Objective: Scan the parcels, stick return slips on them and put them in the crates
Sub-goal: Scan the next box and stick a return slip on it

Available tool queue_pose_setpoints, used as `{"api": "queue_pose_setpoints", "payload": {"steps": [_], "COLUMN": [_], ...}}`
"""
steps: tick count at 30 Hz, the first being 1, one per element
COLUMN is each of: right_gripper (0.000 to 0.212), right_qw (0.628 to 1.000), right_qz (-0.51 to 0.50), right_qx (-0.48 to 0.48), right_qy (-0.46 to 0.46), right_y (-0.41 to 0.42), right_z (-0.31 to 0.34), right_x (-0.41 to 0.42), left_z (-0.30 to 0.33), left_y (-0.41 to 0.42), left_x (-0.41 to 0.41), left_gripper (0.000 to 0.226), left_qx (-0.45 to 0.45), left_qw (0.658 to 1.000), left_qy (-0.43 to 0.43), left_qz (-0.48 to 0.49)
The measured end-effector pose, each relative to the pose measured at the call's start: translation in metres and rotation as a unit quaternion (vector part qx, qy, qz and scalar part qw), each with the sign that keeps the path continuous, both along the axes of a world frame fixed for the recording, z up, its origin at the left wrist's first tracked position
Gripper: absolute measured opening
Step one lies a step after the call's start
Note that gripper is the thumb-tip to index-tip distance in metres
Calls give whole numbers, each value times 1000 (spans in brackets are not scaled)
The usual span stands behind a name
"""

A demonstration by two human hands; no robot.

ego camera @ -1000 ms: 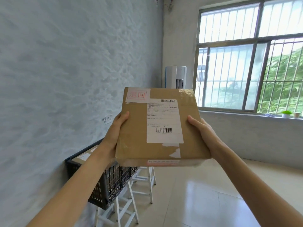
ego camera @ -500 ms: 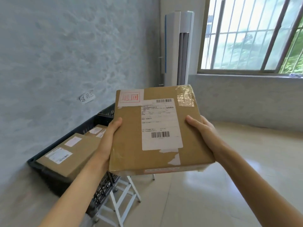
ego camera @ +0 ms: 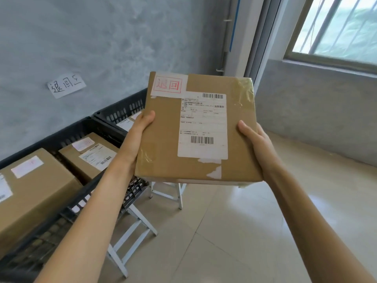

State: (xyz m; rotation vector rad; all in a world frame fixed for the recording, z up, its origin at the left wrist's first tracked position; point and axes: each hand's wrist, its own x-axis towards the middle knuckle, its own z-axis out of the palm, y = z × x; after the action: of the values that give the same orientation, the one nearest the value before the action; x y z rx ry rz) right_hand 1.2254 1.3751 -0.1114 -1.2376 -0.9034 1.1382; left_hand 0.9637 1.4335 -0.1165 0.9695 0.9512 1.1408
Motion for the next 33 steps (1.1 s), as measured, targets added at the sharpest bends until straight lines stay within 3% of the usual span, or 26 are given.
{"api": "queue_pose_setpoints", "payload": {"steps": [4, 8, 14, 19, 23, 28, 33], "right_gripper": [37, 41, 28, 43, 51, 42, 46], "right_qw": [999, 998, 993, 979, 956, 915, 874], "right_qz": [33, 61, 116, 193, 276, 385, 461], "right_qx": [-16, -25, -36, -58, -82, -88, -128], "right_qy": [8, 4, -12, -33, -48, -77, -87], "right_y": [86, 181, 315, 409, 478, 547, 591], "right_z": [-18, -38, -41, -50, -69, -89, -109], "right_x": [12, 17, 12, -8, -35, -71, -101], "left_z": [-19, -39, -50, -60, -73, -93, -99], "left_y": [69, 149, 256, 305, 329, 343, 354], "left_x": [12, 16, 10, -6, -22, -32, -33], "left_gripper": [43, 55, 48, 42, 29, 35, 21], "left_qx": [-25, -36, -49, -79, -97, -140, -192], "left_qw": [999, 998, 991, 977, 956, 911, 871], "left_qy": [6, 9, 0, -6, -1, -5, 12], "left_qz": [25, 58, 122, 198, 277, 387, 453]}}
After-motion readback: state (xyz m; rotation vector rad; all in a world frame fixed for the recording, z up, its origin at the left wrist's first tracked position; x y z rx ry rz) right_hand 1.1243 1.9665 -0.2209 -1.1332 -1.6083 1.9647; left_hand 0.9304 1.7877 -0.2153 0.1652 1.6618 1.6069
